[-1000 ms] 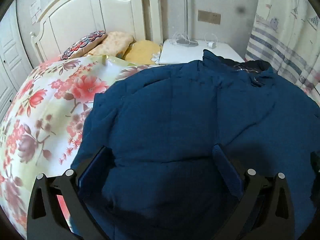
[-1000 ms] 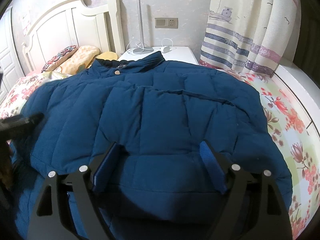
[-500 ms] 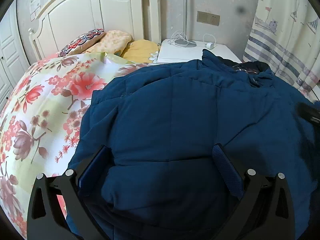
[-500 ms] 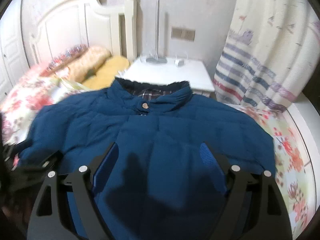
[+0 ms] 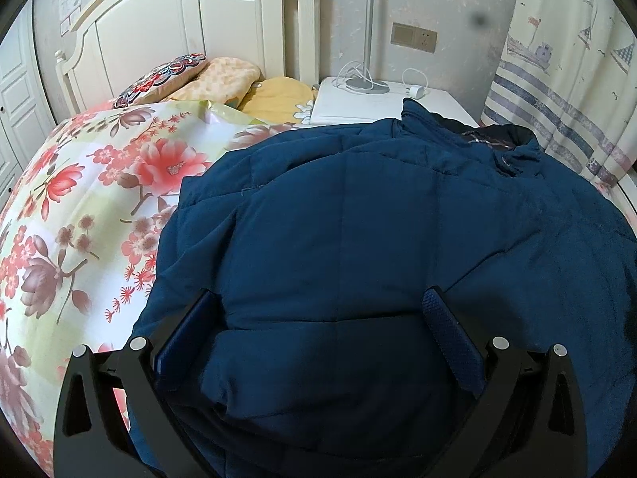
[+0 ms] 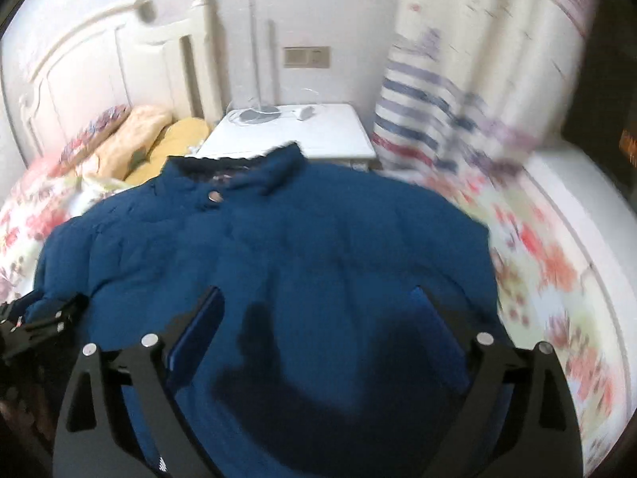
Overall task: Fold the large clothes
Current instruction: 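Smooth the folded jacket with both grippers and reposition over the hem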
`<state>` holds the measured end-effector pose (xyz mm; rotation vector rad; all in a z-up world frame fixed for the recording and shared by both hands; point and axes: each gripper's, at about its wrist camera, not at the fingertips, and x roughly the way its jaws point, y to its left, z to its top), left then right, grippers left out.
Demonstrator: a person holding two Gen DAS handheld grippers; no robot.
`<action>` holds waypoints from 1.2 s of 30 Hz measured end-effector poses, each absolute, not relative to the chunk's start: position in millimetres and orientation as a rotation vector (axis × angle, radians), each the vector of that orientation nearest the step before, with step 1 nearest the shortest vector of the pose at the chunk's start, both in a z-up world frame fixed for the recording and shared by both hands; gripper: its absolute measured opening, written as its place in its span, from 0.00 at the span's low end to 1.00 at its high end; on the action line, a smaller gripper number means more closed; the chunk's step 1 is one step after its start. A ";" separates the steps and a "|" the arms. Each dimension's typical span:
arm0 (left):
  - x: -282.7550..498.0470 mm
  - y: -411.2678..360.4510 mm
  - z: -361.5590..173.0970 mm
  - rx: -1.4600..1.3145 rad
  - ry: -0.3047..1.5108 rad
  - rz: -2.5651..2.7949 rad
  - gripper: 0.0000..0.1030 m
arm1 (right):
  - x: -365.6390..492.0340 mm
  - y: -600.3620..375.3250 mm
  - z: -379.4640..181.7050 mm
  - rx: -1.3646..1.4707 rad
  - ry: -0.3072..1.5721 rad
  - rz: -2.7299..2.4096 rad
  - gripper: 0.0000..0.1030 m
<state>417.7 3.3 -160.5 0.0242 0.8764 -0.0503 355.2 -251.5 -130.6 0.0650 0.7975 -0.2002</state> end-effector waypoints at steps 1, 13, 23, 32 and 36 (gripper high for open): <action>417.5 3.4 -160.5 0.024 0.876 -0.050 0.96 | 350.6 -253.3 -140.2 0.034 0.808 -0.211 0.91; 418.0 3.3 -161.2 0.026 0.876 -0.050 0.96 | 310.8 -233.9 -130.3 -0.055 0.613 -0.249 0.91; 418.4 2.9 -161.5 0.031 0.877 -0.047 0.96 | 333.0 -220.4 -170.4 -0.099 0.832 -0.087 0.95; 420.2 4.1 -162.6 0.039 0.879 -0.042 0.96 | 348.7 -219.9 -175.9 -0.086 0.865 -0.075 0.98; 421.0 1.7 -163.9 0.057 0.883 -0.032 0.96 | 351.8 -221.1 -176.9 -0.083 0.871 -0.073 0.98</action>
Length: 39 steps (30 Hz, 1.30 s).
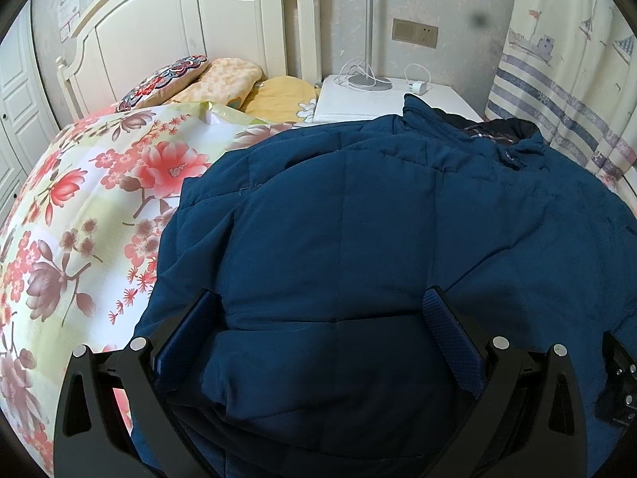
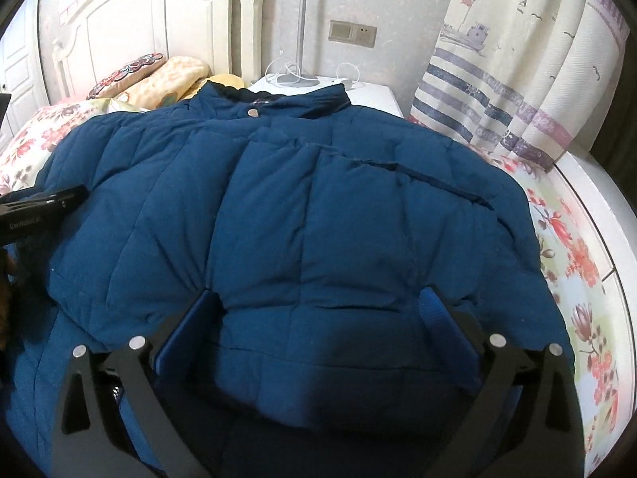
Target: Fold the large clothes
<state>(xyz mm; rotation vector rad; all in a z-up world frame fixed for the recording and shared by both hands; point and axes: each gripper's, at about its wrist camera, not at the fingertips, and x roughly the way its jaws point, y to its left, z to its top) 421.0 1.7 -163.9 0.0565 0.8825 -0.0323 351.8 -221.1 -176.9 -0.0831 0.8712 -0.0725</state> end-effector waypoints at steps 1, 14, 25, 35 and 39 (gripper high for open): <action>421.2 1.0 -164.2 0.060 0.883 -0.030 0.96 | 352.9 -221.6 -177.0 -0.082 0.873 -0.069 0.98; 309.1 -59.8 -141.5 0.156 0.910 -0.264 0.96 | 274.4 -215.5 -157.8 -0.150 0.930 -0.007 0.97; 310.7 15.5 -172.2 0.072 0.949 -0.118 0.96 | 264.8 -290.6 -175.8 0.014 0.961 -0.139 0.97; 277.6 16.6 -153.4 0.085 0.861 -0.098 0.96 | 232.9 -287.8 -156.3 0.055 0.867 -0.108 0.97; 246.3 -1.0 -131.0 0.103 0.799 -0.192 0.96 | 210.4 -250.2 -141.8 -0.056 0.841 0.017 0.97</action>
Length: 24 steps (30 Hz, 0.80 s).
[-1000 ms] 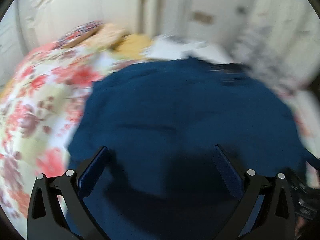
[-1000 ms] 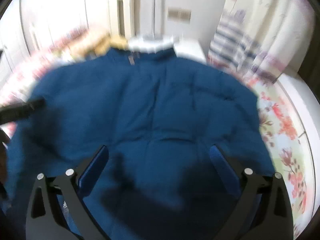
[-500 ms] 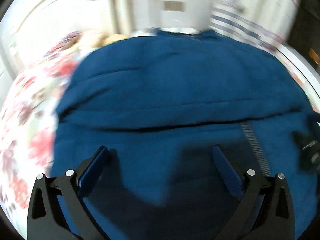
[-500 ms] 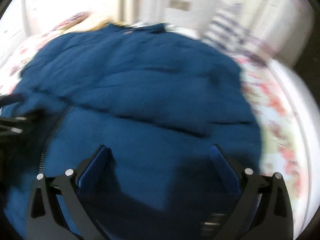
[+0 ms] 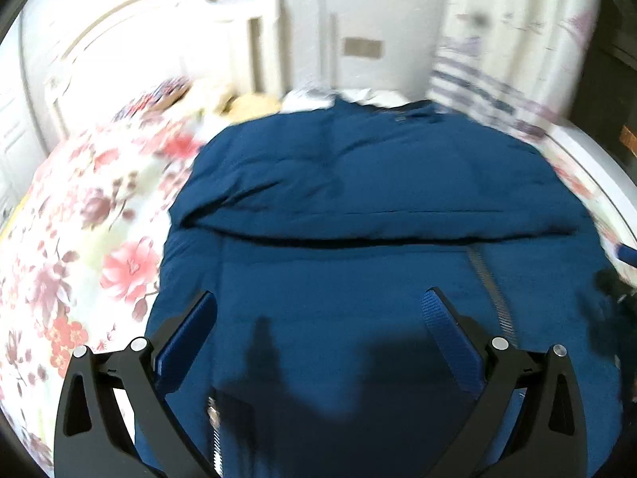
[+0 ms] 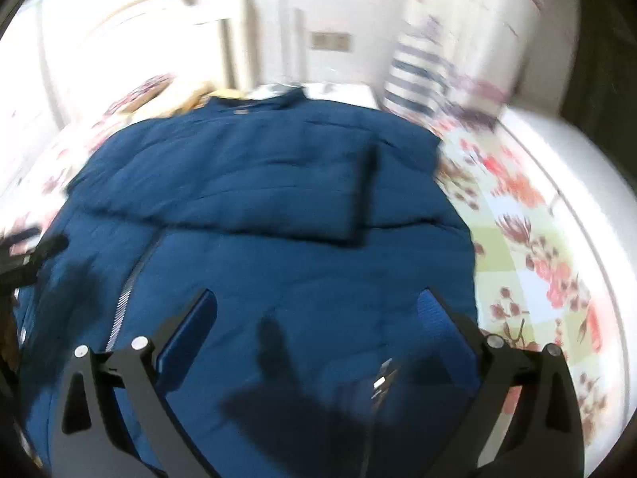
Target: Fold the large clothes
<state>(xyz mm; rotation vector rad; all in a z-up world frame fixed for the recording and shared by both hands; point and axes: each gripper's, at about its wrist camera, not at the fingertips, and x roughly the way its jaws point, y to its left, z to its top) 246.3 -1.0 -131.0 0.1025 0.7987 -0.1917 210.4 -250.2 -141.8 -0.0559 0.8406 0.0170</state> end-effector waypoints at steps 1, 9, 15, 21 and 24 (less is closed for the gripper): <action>239.5 -9.9 -133.3 0.128 0.805 -0.216 0.96 | 210.8 -239.7 -145.6 -0.085 0.857 0.054 0.97; 236.6 -29.7 -171.9 0.205 0.917 -0.237 0.96 | 213.5 -223.4 -176.1 -0.171 0.959 0.025 0.97; 200.8 23.9 -164.1 0.152 0.880 -0.157 0.96 | 172.5 -256.3 -163.8 -0.120 0.934 -0.029 0.97; 198.0 74.9 -175.0 0.054 0.938 -0.117 0.96 | 154.2 -280.1 -182.3 -0.069 0.940 -0.049 0.97; 187.2 66.3 -166.4 0.105 0.900 -0.075 0.96 | 143.9 -262.2 -167.9 -0.133 0.915 -0.101 0.97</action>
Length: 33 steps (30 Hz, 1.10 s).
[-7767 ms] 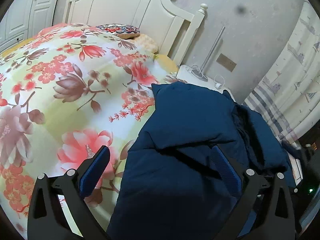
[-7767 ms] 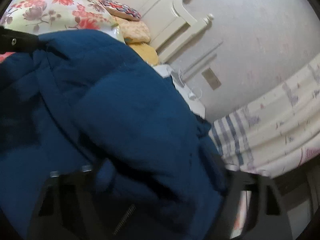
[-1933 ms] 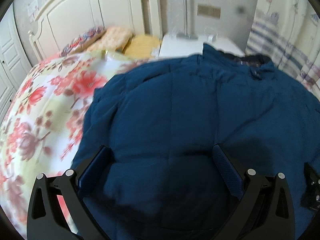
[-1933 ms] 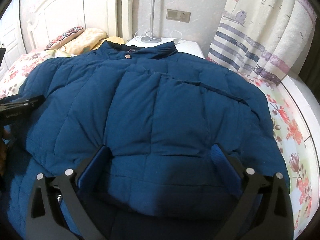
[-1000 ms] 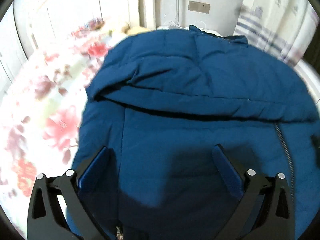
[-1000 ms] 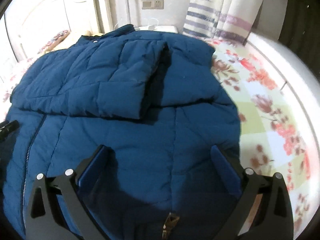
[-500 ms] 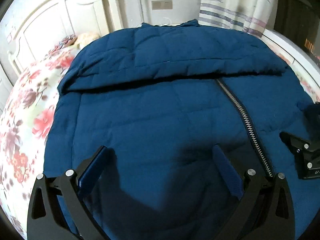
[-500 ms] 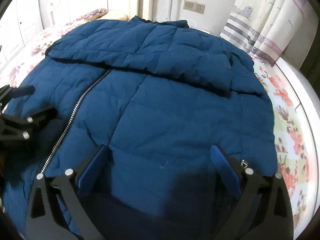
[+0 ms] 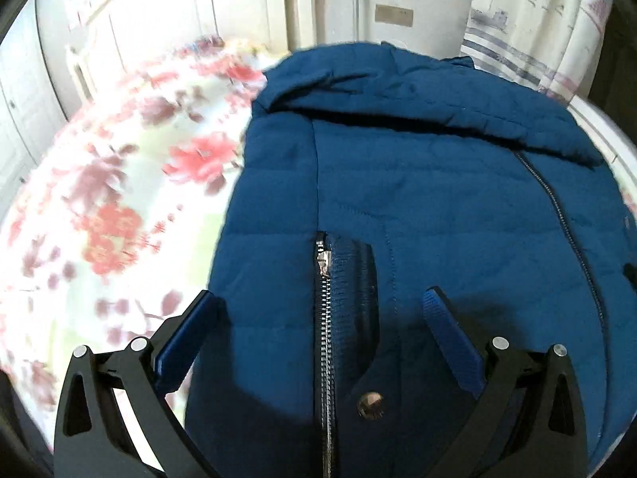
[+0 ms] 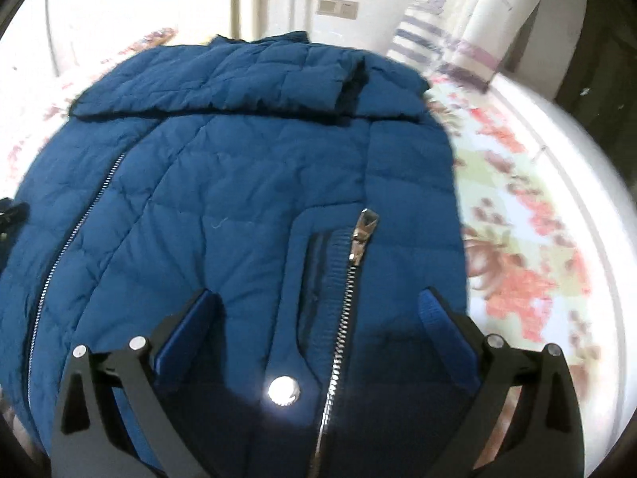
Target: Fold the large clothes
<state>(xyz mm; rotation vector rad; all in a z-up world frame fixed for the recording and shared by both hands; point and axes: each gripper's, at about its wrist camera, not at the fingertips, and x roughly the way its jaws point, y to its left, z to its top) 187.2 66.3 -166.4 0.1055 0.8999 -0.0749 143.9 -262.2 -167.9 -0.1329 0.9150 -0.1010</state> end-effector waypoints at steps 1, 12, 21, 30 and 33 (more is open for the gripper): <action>177.7 59.1 -159.8 0.105 0.874 -0.110 0.96 | 134.9 -251.6 -159.8 -0.143 0.884 -0.055 0.97; 110.4 -8.8 -176.5 0.267 0.832 -0.349 0.96 | 81.4 -207.4 -183.9 -0.172 0.897 0.180 0.97; 83.7 46.0 -163.2 0.202 0.813 -0.260 0.96 | 33.5 -240.1 -166.4 -0.203 0.848 0.080 0.97; 65.6 60.1 -165.3 0.163 0.823 -0.265 0.96 | 15.5 -244.3 -165.5 -0.141 0.837 0.085 0.97; 48.0 47.4 -160.8 0.159 0.805 -0.393 0.96 | 1.5 -221.6 -155.0 -0.165 0.778 0.204 0.97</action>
